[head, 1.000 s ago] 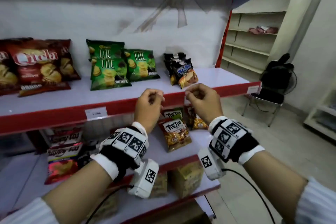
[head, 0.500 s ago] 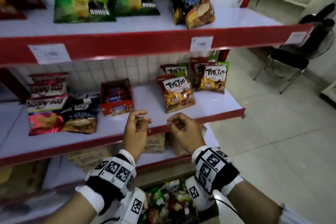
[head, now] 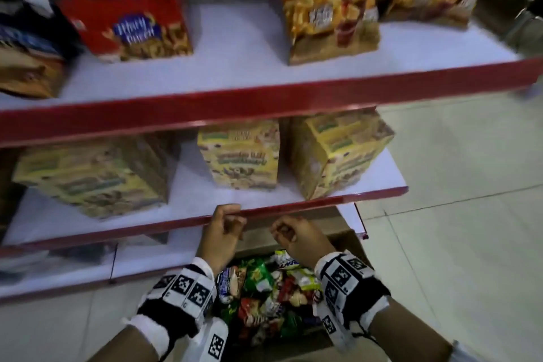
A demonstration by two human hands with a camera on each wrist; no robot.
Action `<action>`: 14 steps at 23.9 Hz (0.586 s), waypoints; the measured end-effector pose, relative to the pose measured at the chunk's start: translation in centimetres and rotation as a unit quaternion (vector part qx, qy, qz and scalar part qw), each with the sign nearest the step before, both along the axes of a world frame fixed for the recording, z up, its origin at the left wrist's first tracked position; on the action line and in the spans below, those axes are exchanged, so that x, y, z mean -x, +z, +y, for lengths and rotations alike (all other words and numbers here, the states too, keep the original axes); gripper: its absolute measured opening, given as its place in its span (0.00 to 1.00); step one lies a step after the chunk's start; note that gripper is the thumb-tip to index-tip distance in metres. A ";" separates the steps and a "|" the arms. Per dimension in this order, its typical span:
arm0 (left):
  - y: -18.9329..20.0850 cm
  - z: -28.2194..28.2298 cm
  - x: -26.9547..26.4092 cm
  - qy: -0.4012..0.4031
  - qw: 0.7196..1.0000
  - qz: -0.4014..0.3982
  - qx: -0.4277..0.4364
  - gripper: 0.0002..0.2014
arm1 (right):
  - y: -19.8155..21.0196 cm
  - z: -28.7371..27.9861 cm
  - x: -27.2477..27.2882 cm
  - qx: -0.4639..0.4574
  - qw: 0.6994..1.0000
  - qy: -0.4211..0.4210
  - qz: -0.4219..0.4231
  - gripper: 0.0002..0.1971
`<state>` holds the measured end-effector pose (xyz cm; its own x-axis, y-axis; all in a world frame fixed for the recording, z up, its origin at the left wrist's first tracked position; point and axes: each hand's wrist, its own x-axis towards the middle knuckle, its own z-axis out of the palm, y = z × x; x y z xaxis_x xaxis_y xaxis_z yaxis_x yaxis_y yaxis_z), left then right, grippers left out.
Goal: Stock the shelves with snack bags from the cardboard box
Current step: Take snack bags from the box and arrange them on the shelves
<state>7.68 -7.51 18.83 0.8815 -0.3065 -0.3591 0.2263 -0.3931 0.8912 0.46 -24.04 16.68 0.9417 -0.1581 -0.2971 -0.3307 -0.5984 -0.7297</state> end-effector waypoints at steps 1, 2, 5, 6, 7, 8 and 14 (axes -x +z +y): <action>-3.1 0.4 0.1 -0.002 1.000 0.011 0.001 0.12 | -3.2 0.1 0.3 0.000 1.000 0.012 0.001 0.06; -6.2 0.6 0.1 -0.007 1.000 0.013 -0.009 0.12 | -6.5 0.5 0.3 0.007 1.000 0.025 0.002 0.06; -14.1 1.1 -0.1 -0.004 1.000 0.027 -0.013 0.12 | -15.0 1.2 0.3 0.011 0.999 0.040 0.012 0.07; -16.3 1.2 -0.1 -0.003 0.999 0.036 -0.012 0.11 | -17.6 1.6 0.3 0.024 0.998 0.052 0.027 0.08; -18.7 1.3 0.0 -0.003 0.999 0.046 -0.006 0.11 | -20.5 1.9 0.2 0.035 0.996 0.072 0.039 0.09; -20.5 1.4 0.0 -0.004 0.998 0.060 -0.004 0.10 | -23.1 2.2 0.2 0.048 0.993 0.093 0.058 0.10; -25.6 2.5 1.1 -0.131 0.989 0.055 -0.033 0.10 | -33.3 3.6 -0.7 0.202 0.956 0.145 0.156 0.25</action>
